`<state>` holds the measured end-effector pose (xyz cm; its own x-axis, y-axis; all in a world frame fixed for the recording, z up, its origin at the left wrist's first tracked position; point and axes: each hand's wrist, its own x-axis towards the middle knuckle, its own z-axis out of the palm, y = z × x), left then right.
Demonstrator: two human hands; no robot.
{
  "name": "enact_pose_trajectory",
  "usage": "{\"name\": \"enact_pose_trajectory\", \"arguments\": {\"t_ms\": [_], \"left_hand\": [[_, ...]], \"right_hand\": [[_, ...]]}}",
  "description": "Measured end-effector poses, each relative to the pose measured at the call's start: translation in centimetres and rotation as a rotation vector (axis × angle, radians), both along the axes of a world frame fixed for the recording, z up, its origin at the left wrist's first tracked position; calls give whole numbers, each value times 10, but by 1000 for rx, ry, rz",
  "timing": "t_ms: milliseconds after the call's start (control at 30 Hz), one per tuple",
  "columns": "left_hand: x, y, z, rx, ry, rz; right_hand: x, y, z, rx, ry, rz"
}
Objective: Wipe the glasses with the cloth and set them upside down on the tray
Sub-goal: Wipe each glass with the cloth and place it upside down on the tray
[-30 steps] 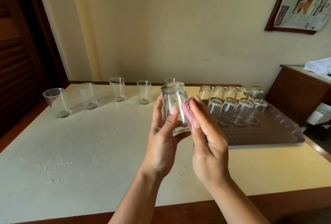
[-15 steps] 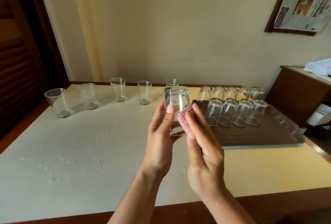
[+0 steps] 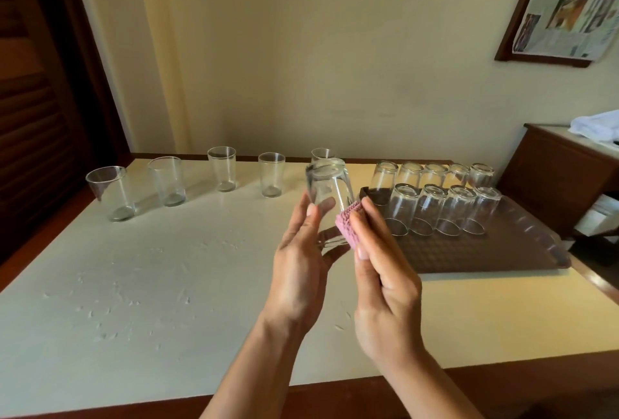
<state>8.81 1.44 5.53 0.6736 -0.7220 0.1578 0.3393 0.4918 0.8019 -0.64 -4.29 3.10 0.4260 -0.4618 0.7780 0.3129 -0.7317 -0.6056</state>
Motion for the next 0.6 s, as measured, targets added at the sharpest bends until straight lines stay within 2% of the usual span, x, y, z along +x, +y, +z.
{"name": "enact_pose_trajectory", "arguments": {"t_ms": [200, 300, 433, 600], "left_hand": [[-6, 2, 1, -18, -47, -19], [2, 0, 8, 4, 12, -27], [0, 5, 1, 28, -11, -157], [-6, 3, -2, -52, 36, -84]], "right_hand": [[9, -25, 31, 63, -1, -12], [8, -12, 20, 76, -8, 25], [5, -12, 8, 90, -9, 5], [10, -23, 32, 121, -43, 8]]}}
